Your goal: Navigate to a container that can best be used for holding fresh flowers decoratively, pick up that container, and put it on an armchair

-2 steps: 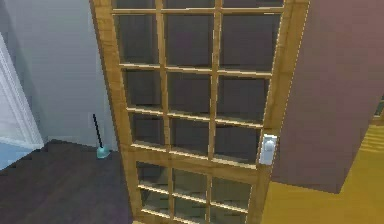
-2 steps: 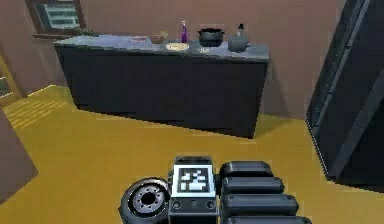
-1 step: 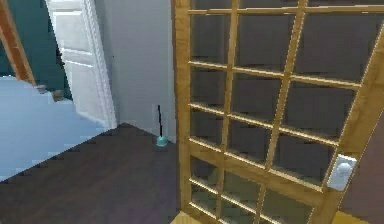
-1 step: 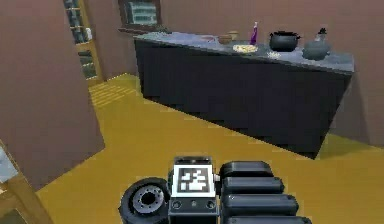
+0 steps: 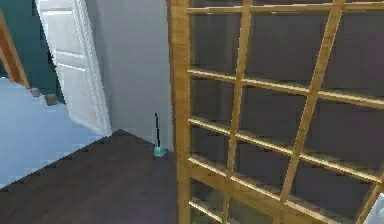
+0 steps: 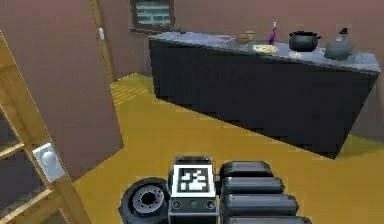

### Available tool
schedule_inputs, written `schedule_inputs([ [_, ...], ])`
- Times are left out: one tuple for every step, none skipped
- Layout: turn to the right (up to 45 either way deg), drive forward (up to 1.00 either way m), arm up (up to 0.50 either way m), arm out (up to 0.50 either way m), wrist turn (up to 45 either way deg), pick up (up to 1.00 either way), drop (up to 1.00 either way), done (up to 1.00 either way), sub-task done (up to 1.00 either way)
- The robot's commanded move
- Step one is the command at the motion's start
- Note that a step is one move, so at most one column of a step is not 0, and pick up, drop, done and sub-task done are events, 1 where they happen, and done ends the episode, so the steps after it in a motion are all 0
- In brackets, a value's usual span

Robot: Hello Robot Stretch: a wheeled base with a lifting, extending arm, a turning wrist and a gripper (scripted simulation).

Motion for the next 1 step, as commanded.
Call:
schedule_inputs([
  [-45.0, 0.00, 0.00, 0.00, 0.0, 0.00, 0.00, 0.00, 0.00],
])
